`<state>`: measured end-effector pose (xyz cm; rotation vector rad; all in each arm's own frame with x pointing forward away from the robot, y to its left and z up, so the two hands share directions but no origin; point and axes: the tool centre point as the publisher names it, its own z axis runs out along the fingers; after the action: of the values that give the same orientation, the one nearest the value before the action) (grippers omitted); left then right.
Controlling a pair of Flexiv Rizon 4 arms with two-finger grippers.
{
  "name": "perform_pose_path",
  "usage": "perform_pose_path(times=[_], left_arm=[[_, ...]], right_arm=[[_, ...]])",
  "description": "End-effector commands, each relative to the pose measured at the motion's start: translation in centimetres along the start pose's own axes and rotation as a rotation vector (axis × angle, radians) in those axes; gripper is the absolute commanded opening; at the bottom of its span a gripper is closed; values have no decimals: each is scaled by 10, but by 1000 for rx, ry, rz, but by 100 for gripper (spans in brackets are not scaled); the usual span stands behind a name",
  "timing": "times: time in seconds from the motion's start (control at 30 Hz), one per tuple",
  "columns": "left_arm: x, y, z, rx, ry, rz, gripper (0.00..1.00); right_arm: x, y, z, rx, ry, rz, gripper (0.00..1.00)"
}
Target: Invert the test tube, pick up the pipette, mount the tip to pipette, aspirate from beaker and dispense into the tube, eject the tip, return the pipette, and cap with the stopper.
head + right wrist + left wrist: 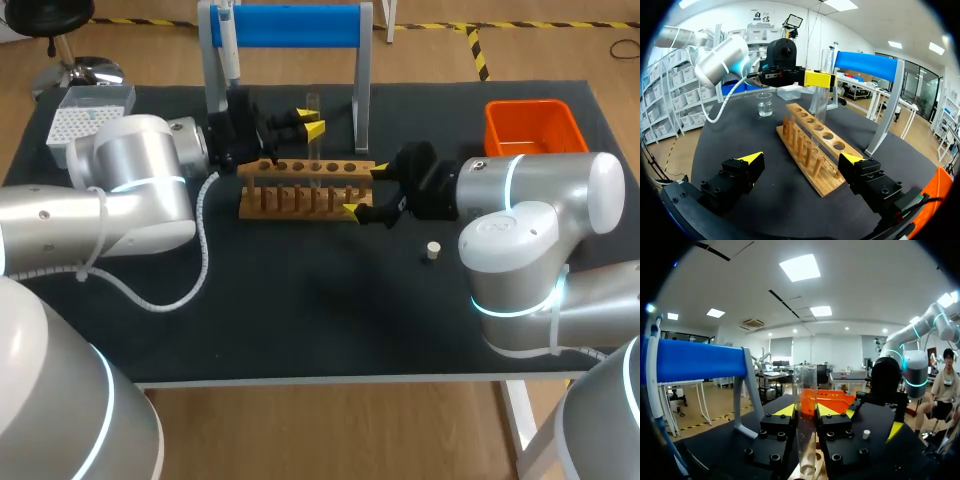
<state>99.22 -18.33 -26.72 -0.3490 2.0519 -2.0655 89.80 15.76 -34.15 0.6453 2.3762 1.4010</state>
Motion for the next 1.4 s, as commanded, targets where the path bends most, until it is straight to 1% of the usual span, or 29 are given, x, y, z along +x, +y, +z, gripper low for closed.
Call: perform_pose_path(times=[0.03, 0.9, 1.4], left_arm=[[0, 2, 2, 1, -4, 2, 0], [-4, 13, 2, -15, -9, 0, 0], [-5, 20, 0, -26, -13, -20, 0]], right_arm=[[0, -1, -1, -3, 2, 0, 100], [0, -1, -1, -3, 2, 0, 100], [0, -1, -1, -3, 2, 0, 100]])
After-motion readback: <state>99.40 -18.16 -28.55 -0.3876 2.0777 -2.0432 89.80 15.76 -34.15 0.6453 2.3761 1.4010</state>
